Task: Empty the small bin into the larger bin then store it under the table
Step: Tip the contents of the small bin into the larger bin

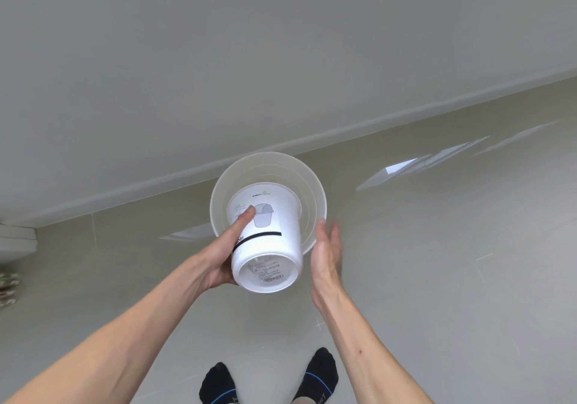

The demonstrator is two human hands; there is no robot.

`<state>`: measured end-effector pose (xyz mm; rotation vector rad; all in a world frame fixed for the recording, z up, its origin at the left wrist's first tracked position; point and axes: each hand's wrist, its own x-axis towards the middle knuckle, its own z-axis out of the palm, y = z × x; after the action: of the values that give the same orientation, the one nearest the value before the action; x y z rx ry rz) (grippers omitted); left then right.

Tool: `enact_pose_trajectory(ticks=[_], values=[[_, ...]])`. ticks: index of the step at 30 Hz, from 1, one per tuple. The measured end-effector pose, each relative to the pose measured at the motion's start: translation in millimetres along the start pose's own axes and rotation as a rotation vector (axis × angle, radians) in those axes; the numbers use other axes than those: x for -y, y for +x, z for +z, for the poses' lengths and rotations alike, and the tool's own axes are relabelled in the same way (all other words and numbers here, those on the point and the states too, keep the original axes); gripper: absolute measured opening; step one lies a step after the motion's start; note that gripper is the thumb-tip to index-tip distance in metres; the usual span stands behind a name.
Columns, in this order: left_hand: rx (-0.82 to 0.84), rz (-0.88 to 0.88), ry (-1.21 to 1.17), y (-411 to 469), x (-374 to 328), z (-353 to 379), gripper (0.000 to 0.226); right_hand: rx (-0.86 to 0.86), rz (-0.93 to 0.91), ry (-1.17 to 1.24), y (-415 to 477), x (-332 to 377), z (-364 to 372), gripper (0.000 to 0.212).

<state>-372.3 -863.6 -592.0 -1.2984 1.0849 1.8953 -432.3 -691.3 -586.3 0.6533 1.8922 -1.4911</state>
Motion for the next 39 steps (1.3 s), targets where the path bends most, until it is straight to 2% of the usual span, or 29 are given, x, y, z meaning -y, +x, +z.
enact_pose_trajectory(ticks=[4, 5, 8, 9, 11, 12, 13, 15, 16, 19, 20, 21, 23, 24, 25, 27, 29, 34, 35, 39], values=[[-0.001, -0.029, -0.101, 0.8, -4.3, 7.4, 0.07, 0.24, 0.044, -0.101, -1.5, -0.8, 6.5, 0.073], [-0.002, -0.034, -0.111, 1.2, -3.9, 7.1, 0.069, 0.225, 0.027, -0.097, -0.4, 2.6, 5.7, 0.073], [-0.02, -0.06, -0.136, 3.1, -3.4, 7.4, 0.067, 0.0, -0.041, -0.031, 5.3, 10.3, 3.0, 0.071], [-0.024, -0.076, -0.144, 3.0, -3.5, 8.3, 0.069, 0.03, -0.033, -0.037, 4.9, 11.7, 4.5, 0.072], [-0.038, -0.102, -0.148, 3.9, -2.8, 6.4, 0.074, 0.222, 0.023, -0.123, 5.8, 7.6, 8.3, 0.076], [-0.046, -0.111, -0.154, 4.2, -2.0, 4.5, 0.076, 0.265, 0.035, -0.145, 6.4, 6.5, 7.6, 0.078], [-0.054, -0.119, -0.164, 4.2, -2.0, 2.2, 0.078, 0.239, 0.012, -0.135, 9.2, 7.9, 5.6, 0.078], [-0.078, -0.135, -0.203, 6.8, -2.8, -0.9, 0.082, 0.049, -0.029, -0.041, 13.0, 12.1, 2.8, 0.076], [-0.082, -0.145, -0.211, 8.6, -4.0, 0.4, 0.085, 0.029, -0.026, -0.016, 13.3, 13.8, 4.2, 0.078], [-0.072, -0.163, -0.195, 10.2, -8.2, 3.6, 0.088, 0.291, 0.045, -0.078, 8.1, 10.8, 12.0, 0.102], [-0.068, -0.162, -0.194, 10.3, -9.0, 2.4, 0.088, 0.272, 0.037, -0.069, 8.7, 13.2, 12.1, 0.1], [-0.071, -0.157, -0.197, 9.3, -10.4, 0.7, 0.087, 0.18, 0.021, -0.04, 9.9, 17.7, 9.5, 0.091], [-0.077, -0.15, -0.206, 10.4, -12.1, -2.2, 0.087, -0.114, -0.032, 0.069, 14.7, 24.7, -0.1, 0.08], [-0.074, -0.151, -0.207, 10.9, -13.5, -1.0, 0.087, -0.188, -0.055, 0.111, 15.7, 26.9, -1.6, 0.079], [-0.074, -0.153, -0.201, 10.7, -15.5, 1.4, 0.088, -0.152, -0.067, 0.109, 16.2, 27.1, -0.1, 0.078], [-0.073, -0.15, -0.178, 13.0, -17.1, 6.3, 0.088, 0.125, -0.033, -0.003, 15.2, 20.0, 13.3, 0.08], [-0.084, -0.15, -0.133, 11.8, -15.6, 8.4, 0.088, 0.272, 0.027, -0.101, 15.8, 13.0, 19.0, 0.09], [-0.071, -0.039, 0.002, 5.6, -9.0, 4.9, 0.079, 0.317, 0.089, -0.072, 33.5, -10.1, 7.1, 0.124], [-0.067, 0.005, 0.054, 4.4, -7.9, 5.2, 0.082, 0.335, 0.098, -0.072, 28.4, -7.2, 4.8, 0.119], [-0.125, 0.241, 0.242, -2.5, -0.6, 3.2, 0.105, 0.424, 0.102, -0.134, 9.8, 8.7, -12.0, 0.068]])
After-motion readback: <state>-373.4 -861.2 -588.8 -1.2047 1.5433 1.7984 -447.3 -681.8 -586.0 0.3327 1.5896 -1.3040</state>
